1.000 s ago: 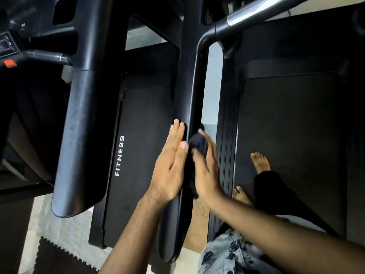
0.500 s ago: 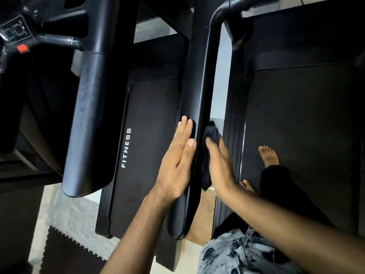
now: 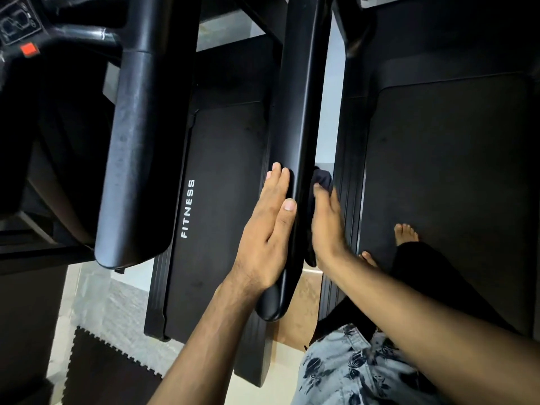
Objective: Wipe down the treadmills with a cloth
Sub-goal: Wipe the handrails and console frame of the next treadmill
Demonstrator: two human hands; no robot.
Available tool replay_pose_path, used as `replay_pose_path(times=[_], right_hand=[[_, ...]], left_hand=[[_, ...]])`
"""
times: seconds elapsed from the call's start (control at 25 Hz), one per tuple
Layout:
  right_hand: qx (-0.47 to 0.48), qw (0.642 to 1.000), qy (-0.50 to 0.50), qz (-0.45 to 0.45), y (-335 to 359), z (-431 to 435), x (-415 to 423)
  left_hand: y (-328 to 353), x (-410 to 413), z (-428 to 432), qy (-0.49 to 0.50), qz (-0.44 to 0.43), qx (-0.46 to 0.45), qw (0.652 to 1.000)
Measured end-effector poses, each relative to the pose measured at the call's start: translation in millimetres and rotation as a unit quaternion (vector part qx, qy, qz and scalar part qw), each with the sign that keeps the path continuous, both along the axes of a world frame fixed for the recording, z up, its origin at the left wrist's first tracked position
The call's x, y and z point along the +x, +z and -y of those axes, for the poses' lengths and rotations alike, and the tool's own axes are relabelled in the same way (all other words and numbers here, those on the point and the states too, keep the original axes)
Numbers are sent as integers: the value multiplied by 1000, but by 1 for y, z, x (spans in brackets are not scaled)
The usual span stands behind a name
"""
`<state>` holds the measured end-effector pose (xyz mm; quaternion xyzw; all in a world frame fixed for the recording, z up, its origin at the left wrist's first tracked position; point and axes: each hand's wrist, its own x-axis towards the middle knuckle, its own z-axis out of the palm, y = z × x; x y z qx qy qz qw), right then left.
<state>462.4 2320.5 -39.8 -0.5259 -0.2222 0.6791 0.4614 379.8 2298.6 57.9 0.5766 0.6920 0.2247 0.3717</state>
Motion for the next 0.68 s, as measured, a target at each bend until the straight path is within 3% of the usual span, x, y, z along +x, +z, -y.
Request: replay_pose_path(times=[0.04,0.2,0.32,0.36,0.48,0.52,0.64,0.68], right_hand=[[-29,1000,7,-5,-1,8,-1],[151,986,6,72,11,62,-1],[-45,999,0,-8,-3,17,-6],[-54,998,15,-6,0,29,-6],[122,988,28,91,21,94,-4],[127,988,18,86,13,90,-2],[-93,995,36,6,-9,56,-9],[-90,994,58,25,-3,68,-8]], left_hand=[[1,0,4,3,3,-3,1000],[3,1,19,22,0,7,1000],[7,6,30,54,-1,-14,998],[8,8,37,68,2,-16,998],[7,10,55,84,-4,-8,996],[7,12,59,87,-8,-5,996],[6,20,71,106,-17,-18,994],[6,22,79,115,-17,-18,993]])
